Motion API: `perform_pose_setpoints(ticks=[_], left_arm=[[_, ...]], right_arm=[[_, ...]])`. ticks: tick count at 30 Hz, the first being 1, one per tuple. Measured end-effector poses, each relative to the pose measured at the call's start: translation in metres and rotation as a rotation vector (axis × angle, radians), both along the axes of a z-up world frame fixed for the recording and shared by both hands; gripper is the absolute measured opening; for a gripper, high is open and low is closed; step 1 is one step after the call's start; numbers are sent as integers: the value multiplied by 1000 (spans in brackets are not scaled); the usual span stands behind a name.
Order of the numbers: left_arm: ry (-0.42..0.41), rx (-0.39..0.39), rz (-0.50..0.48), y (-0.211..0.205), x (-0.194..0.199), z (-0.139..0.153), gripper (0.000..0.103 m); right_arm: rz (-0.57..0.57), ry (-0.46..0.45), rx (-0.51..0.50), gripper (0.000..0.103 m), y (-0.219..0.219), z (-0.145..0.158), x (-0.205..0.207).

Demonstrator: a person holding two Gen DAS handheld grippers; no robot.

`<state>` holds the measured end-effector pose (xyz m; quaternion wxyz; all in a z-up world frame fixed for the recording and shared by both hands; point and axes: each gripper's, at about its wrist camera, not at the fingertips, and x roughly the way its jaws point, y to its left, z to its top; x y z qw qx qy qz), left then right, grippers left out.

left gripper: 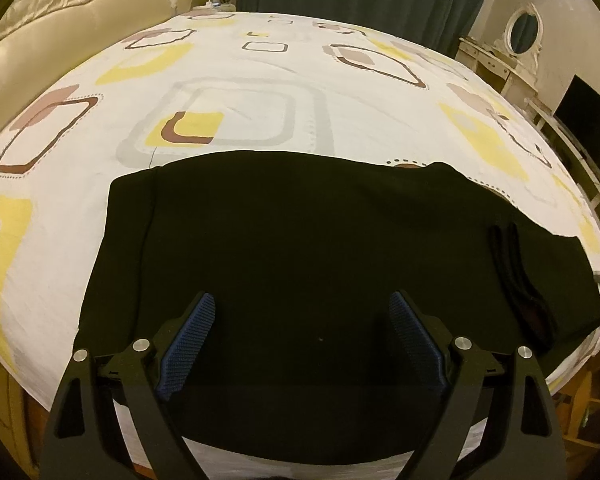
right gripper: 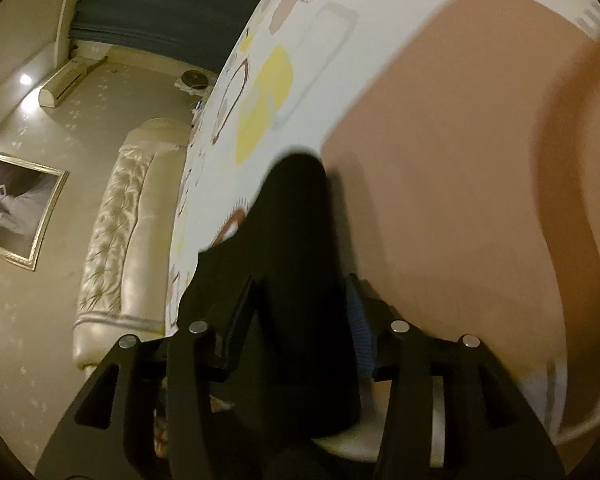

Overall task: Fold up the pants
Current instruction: 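Lay the held edge over the garment with the right gripper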

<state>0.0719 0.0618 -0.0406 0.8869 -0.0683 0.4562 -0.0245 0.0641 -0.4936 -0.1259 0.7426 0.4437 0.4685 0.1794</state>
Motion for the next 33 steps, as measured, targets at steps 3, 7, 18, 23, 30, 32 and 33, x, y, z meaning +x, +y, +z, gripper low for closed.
perform_pose_setpoints(ticks=[3, 7, 18, 23, 30, 32, 33], left_arm=[[-4, 3, -1, 0, -1, 2, 88], [-8, 11, -3, -2, -2, 3, 88], [-24, -1, 14, 5, 1, 9, 88], [-25, 6, 17, 8, 0, 10, 88], [-32, 5, 42, 21, 0, 12, 88], [-26, -5, 57, 26, 2, 10, 88], [-24, -7, 62, 28, 2, 10, 88]], right_arm=[[34, 7, -9, 40, 0, -2, -24], [27, 15, -99, 22, 4, -6, -32], [-203, -107, -252, 31, 7, 67, -48], [-7, -146, -102, 31, 91, 70, -27], [208, -71, 8, 31, 201, 27, 1], [246, -56, 23, 31, 224, 19, 4], [261, -52, 23, 31, 230, 17, 4]])
